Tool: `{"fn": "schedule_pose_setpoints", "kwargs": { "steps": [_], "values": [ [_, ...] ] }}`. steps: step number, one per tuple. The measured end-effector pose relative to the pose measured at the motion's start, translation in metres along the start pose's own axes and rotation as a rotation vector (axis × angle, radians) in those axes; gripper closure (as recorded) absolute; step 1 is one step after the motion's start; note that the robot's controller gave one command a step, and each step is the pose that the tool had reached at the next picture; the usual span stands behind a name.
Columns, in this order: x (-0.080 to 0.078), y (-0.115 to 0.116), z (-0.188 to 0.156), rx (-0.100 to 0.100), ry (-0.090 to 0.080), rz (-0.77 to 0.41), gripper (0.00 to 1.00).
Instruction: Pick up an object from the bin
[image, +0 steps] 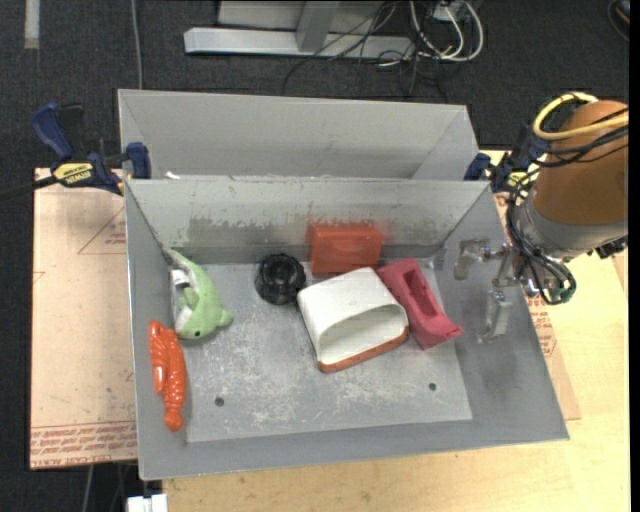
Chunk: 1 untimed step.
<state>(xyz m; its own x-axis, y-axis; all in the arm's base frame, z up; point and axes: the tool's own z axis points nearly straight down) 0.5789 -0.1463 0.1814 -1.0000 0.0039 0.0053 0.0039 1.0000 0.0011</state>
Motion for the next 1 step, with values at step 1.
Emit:
{"fn": "schedule_pose_setpoints", "kwargs": {
  "steps": [1],
  "values": [
    [-0.0015,0.0011,-0.0049,0.001,-0.007,-0.005,0.00]
  ]
}}
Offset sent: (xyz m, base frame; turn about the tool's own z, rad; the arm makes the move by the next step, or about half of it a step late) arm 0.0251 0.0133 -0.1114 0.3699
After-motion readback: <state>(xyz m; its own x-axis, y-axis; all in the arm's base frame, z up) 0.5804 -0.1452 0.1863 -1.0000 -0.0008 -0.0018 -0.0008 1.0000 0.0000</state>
